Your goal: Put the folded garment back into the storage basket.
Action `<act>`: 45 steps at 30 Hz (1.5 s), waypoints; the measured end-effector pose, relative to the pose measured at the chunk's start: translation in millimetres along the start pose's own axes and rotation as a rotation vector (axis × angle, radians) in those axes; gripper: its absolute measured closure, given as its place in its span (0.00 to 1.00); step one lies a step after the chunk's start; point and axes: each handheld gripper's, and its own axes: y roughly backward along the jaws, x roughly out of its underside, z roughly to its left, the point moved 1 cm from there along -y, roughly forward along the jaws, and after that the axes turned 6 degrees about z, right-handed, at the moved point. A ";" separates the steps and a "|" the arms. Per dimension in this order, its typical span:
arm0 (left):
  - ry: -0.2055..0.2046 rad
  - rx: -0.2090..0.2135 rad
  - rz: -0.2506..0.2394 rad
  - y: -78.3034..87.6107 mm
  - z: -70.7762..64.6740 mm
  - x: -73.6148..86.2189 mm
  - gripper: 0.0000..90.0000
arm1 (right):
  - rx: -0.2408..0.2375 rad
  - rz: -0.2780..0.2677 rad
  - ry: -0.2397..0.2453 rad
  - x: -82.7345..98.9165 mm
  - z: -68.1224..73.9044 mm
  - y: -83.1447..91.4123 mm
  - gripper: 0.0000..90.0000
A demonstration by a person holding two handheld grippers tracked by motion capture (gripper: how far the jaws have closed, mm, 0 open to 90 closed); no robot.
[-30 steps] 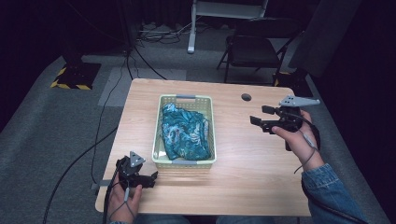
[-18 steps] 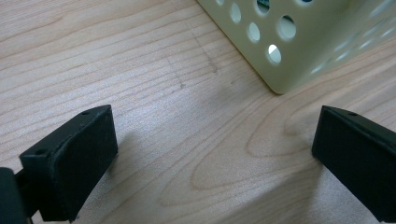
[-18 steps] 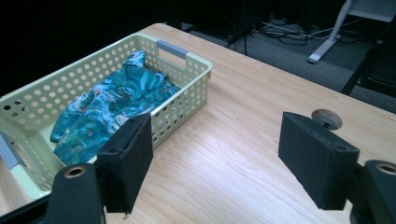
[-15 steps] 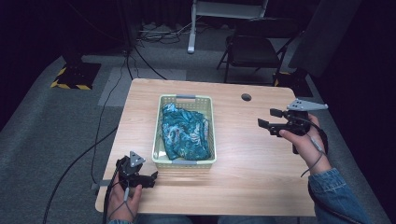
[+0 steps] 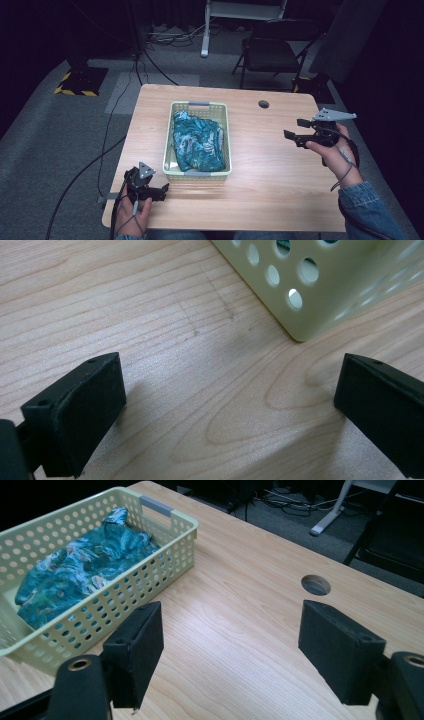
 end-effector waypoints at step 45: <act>-0.001 0.000 0.001 -0.4 0.6 -0.6 0.00 | 0.055 0.065 -0.053 58.9 -31.7 15.6 0.27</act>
